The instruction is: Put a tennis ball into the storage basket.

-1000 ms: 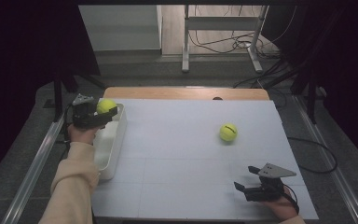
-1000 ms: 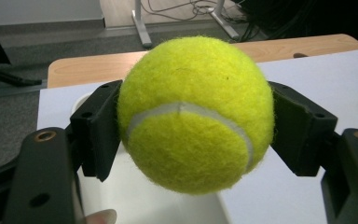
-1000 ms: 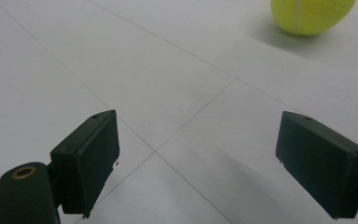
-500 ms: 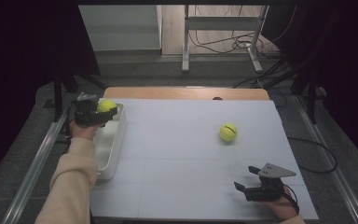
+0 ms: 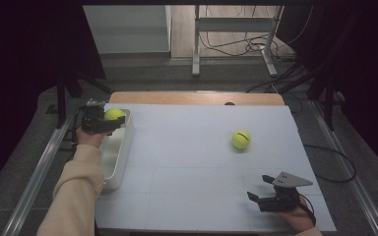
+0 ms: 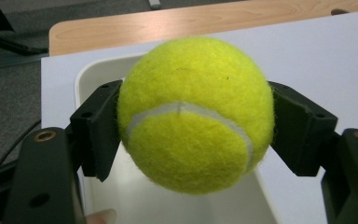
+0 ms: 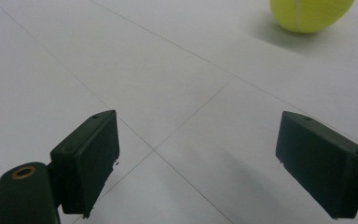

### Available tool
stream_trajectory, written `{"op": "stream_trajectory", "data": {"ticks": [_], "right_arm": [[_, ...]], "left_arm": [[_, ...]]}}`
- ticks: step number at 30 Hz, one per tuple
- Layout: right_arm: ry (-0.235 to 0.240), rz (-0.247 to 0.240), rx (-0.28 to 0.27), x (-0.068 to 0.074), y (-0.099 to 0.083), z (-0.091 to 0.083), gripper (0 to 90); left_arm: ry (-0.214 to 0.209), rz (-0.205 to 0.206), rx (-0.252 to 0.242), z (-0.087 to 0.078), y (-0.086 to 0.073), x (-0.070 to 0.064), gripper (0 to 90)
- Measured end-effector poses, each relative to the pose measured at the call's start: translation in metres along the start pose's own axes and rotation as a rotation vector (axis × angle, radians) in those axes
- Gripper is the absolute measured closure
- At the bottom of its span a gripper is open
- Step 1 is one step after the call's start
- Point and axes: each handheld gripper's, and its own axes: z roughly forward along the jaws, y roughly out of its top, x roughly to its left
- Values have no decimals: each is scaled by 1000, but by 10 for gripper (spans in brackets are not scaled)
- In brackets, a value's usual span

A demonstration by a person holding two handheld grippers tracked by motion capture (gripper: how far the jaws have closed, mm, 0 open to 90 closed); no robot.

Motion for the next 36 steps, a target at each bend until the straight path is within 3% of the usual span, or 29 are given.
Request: {"op": "stream_trajectory", "data": {"ticks": [16, 28, 36], "right_arm": [[-3, 0, 6, 0, 0, 0, 138], [-1, 3, 4, 0, 0, 0, 138], [-2, 3, 6, 0, -1, 1, 138]], "left_arm": [[0, 1, 41, 4, -2, 3, 261], [8, -6, 37, 3, -2, 5, 254], [-18, -15, -58, -9, 0, 3, 173]]}}
